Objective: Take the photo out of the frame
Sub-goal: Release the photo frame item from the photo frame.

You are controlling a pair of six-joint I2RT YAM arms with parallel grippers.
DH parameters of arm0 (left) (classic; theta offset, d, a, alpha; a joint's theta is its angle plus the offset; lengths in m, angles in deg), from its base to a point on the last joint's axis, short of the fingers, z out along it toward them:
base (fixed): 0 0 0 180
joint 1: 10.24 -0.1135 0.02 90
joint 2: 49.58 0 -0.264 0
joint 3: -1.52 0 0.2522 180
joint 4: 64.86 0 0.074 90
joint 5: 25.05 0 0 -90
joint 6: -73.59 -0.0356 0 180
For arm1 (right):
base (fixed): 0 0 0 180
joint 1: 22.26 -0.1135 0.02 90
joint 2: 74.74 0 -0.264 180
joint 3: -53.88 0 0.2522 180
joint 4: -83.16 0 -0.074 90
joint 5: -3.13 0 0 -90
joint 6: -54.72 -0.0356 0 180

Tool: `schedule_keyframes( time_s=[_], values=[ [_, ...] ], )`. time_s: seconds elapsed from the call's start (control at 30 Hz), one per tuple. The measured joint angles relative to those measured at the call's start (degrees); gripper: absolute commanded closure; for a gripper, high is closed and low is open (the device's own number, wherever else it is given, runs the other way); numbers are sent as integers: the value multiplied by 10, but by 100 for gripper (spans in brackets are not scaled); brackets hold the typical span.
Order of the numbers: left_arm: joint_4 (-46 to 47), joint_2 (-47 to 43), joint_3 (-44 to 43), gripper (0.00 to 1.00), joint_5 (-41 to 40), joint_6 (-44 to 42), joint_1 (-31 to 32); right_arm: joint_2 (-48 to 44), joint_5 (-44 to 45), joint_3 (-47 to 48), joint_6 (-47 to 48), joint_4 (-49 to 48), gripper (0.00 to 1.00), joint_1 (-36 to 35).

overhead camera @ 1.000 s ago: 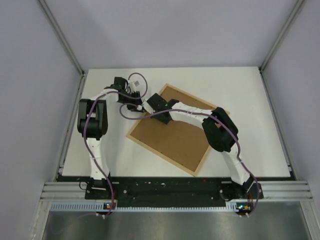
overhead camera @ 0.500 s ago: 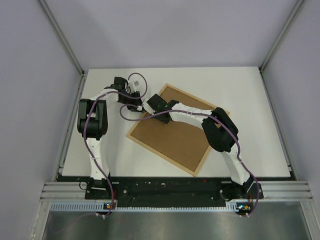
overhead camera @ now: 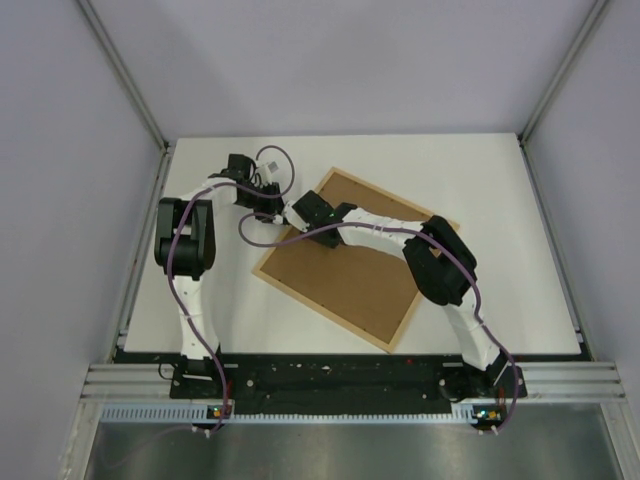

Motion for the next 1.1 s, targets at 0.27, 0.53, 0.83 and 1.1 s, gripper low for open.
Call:
schedule_keyframes(
  time_s=[0.27,0.53,0.83,1.1],
  values=[
    [1,0,0,74,0,0,0,0,10,0,0,7,100,-1],
    [2,0,0,74,0,2,0,0,18,0,1,17,100,-2],
    [2,0,1,74,0,2,2,7,20,20,1,47,100,-4],
    [3,0,2,75,0,2,2,30,26,56,5,70,100,-5]
  ],
)
